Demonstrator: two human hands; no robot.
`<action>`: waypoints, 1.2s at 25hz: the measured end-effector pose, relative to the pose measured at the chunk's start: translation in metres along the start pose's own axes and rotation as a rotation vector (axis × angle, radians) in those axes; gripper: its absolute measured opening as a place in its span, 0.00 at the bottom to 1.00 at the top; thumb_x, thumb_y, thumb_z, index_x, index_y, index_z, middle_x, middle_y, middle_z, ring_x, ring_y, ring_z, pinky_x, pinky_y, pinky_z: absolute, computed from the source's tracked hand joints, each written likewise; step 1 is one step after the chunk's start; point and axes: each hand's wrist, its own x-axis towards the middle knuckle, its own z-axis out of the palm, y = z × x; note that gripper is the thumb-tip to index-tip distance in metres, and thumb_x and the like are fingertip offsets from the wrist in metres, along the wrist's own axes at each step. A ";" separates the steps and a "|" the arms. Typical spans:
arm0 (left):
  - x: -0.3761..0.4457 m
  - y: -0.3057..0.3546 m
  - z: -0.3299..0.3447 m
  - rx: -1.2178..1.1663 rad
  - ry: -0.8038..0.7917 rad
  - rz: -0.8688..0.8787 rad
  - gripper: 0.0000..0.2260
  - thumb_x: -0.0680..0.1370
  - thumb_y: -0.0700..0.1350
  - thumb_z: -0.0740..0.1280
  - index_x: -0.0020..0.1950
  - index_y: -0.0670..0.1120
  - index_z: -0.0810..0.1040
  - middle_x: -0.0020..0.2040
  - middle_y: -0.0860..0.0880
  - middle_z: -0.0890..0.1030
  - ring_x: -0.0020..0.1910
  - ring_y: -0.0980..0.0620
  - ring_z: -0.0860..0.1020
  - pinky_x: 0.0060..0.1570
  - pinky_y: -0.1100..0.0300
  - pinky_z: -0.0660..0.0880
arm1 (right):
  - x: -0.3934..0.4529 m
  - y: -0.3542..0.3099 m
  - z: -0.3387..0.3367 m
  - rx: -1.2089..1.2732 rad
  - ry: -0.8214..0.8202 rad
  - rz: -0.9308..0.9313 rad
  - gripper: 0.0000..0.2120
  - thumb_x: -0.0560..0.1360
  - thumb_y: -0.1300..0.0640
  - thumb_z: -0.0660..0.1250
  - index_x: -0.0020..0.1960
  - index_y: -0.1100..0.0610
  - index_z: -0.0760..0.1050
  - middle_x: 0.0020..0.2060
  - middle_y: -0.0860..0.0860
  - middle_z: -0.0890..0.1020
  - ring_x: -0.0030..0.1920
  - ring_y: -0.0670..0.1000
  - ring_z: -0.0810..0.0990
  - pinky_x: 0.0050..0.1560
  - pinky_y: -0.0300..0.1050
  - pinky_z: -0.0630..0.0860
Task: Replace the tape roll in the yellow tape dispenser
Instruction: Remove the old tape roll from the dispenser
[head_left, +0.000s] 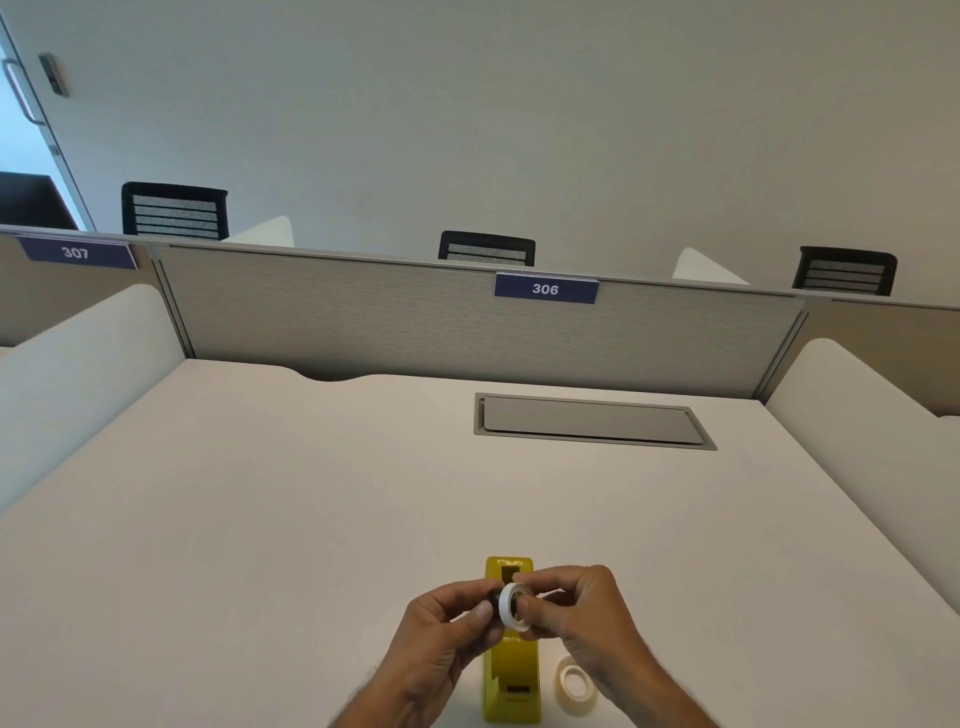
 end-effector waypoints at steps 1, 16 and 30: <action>0.000 0.001 0.000 0.002 0.008 -0.006 0.11 0.76 0.30 0.67 0.52 0.39 0.86 0.55 0.36 0.84 0.53 0.37 0.83 0.46 0.53 0.83 | -0.001 0.000 0.000 0.013 0.007 -0.004 0.07 0.69 0.63 0.78 0.44 0.52 0.88 0.40 0.53 0.88 0.41 0.56 0.87 0.39 0.46 0.84; 0.002 0.002 0.001 -0.131 0.075 -0.080 0.08 0.76 0.32 0.69 0.52 0.39 0.85 0.53 0.34 0.84 0.44 0.39 0.83 0.39 0.54 0.83 | 0.015 0.018 -0.015 0.114 0.207 0.055 0.06 0.70 0.64 0.78 0.46 0.58 0.87 0.43 0.52 0.88 0.43 0.53 0.87 0.41 0.48 0.85; 0.015 -0.007 -0.004 0.018 0.126 -0.049 0.12 0.72 0.31 0.73 0.55 0.39 0.84 0.52 0.38 0.85 0.50 0.39 0.85 0.42 0.54 0.82 | 0.043 0.082 -0.045 -0.746 0.259 0.239 0.07 0.69 0.59 0.71 0.45 0.52 0.86 0.42 0.47 0.87 0.44 0.47 0.83 0.48 0.41 0.79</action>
